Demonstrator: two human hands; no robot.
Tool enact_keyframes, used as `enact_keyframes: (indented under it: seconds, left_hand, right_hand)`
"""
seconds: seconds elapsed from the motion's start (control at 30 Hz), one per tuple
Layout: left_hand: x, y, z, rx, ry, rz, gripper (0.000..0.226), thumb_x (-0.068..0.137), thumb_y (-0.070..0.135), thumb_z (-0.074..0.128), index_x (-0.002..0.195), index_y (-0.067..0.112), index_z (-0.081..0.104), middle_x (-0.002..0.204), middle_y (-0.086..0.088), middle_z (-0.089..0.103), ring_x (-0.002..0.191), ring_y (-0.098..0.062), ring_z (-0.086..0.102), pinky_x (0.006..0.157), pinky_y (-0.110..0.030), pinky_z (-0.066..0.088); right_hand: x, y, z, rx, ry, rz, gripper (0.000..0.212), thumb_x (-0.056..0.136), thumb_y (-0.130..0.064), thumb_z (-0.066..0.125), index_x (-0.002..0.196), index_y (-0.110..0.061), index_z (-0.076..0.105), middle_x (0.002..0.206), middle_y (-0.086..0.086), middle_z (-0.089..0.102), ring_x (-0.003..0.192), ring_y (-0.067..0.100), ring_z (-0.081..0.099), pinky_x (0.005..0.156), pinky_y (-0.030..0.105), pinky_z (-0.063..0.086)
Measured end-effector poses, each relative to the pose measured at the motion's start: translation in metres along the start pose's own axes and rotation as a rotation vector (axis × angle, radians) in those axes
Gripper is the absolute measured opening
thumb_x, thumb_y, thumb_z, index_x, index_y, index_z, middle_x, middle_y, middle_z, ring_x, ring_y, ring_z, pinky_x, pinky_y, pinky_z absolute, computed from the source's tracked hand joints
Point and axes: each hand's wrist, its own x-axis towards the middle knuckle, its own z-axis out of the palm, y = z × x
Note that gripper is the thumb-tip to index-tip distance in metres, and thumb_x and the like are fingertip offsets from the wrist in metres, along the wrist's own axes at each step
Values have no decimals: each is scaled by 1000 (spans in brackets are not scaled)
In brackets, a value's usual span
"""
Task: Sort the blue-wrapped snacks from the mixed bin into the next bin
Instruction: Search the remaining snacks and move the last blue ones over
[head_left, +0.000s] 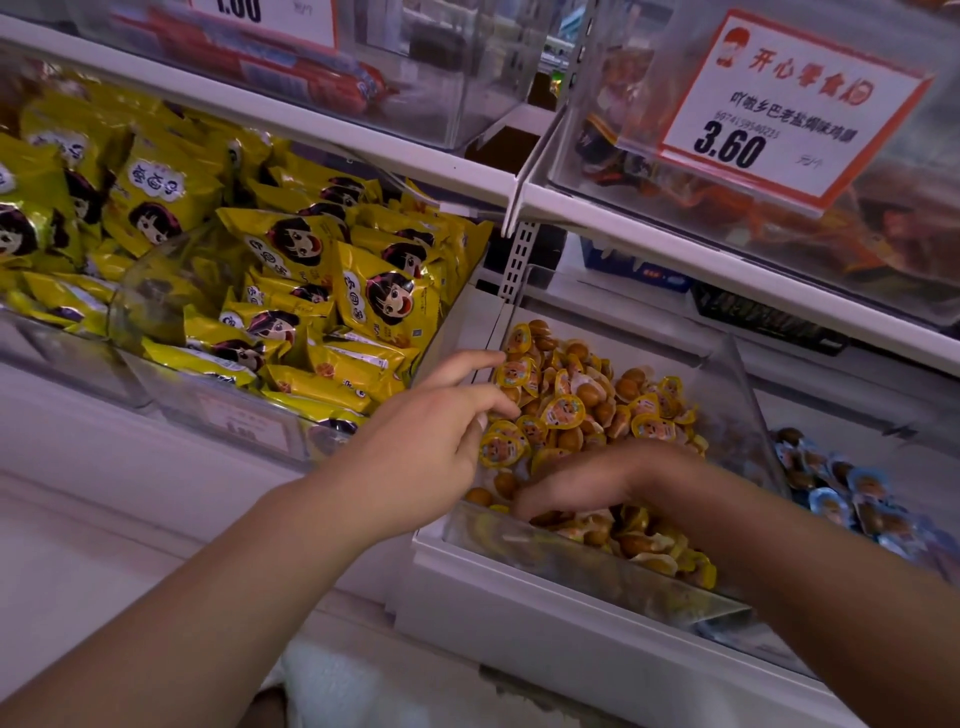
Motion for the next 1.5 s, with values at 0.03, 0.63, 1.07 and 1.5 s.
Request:
enact_keyframes:
  seconds: [0.03, 0.63, 1.07, 1.5]
  left_hand:
    - [0, 0, 0, 1, 3, 2, 30, 101, 16, 47, 116, 34, 65, 155, 23, 27, 67, 4, 54, 72, -24, 41]
    - [2, 21, 15, 125, 298, 124, 30, 88, 9, 55, 110, 22, 70, 141, 5, 52, 112, -21, 56, 94, -41, 47]
    - [56, 52, 78, -910, -113, -402, 21, 92, 17, 69, 107, 31, 66, 85, 10, 76, 82, -10, 73, 67, -24, 58]
    - [65, 32, 77, -376, 123, -139, 35, 83, 2, 69, 105, 29, 72, 93, 11, 74, 86, 0, 68, 77, -24, 55]
  right_hand:
    - [-1, 3, 1, -6, -9, -3, 25, 94, -46, 53, 105, -31, 70, 114, -17, 65, 114, 1, 55, 93, 13, 39]
    - [-20, 27, 29, 775, 566, -311, 18, 77, -13, 78, 89, -25, 76, 78, -5, 70, 74, 7, 64, 68, 23, 50]
    - [-51, 47, 36, 1538, 962, -472, 17, 91, -9, 63, 96, -12, 79, 113, 10, 75, 107, 23, 70, 87, 41, 58]
    - [-43, 47, 25, 926, 1080, -382, 17, 86, -17, 75, 101, -25, 72, 104, -5, 73, 89, 6, 70, 82, 25, 56]
